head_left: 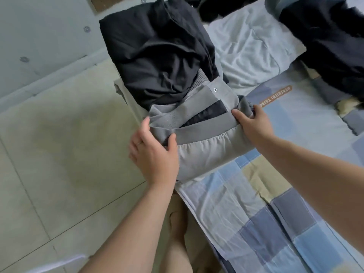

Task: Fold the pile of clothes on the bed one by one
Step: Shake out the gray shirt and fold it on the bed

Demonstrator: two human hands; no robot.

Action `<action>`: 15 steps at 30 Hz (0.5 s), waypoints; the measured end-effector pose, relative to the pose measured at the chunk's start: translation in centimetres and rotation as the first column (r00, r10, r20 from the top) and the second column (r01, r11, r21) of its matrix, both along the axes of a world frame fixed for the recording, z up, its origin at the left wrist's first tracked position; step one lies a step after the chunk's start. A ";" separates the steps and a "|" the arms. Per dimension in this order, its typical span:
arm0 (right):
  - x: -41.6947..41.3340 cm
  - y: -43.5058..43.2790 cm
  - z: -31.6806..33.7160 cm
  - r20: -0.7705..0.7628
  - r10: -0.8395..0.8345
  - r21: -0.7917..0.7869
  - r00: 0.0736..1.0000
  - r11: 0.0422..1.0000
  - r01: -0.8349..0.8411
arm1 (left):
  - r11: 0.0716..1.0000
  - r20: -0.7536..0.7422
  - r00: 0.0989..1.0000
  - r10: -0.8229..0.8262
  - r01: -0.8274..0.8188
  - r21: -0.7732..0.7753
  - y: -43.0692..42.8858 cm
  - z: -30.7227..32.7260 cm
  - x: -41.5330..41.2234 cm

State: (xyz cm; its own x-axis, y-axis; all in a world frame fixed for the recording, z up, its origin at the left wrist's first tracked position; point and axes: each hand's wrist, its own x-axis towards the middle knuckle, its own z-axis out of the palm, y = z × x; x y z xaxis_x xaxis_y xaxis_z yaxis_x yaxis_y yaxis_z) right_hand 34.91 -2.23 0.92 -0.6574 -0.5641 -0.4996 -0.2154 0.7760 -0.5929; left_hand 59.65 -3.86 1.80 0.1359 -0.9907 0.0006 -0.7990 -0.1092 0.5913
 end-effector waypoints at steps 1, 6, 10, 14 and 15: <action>0.0 0.0 0.0 -0.015 0.018 0.020 1.000 1.000 -0.018 | 0.981 0.015 0.992 -0.122 0.122 -0.151 0.3 0.6 -0.5; 1.0 0.2 1.4 -0.282 0.180 0.149 0.942 0.978 -0.142 | 0.798 0.139 0.787 -0.601 0.585 0.142 2.1 -1.0 -2.6; 3.7 1.5 2.8 -0.608 0.516 0.103 0.604 0.805 -0.585 | 0.764 0.189 0.743 -0.642 0.597 0.244 1.5 -4.0 -2.2; 4.6 1.7 -0.4 -0.547 0.671 0.240 0.500 0.698 -0.674 | 0.761 0.211 0.732 -0.648 0.605 0.236 1.3 -5.7 -1.7; 4.5 1.5 -1.4 -0.538 0.674 0.258 0.506 0.703 -0.663 | 0.768 0.211 0.740 -0.639 0.599 0.226 1.2 -6.2 -1.6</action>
State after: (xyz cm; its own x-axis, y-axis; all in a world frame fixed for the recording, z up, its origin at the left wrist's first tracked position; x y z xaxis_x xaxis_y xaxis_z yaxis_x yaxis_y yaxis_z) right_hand 39.41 -0.76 -0.50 -0.2342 -0.9530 -0.1924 -0.9506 0.2659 -0.1599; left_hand 58.01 -2.63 -4.39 -0.4931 -0.8478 -0.1951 -0.8378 0.4022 0.3693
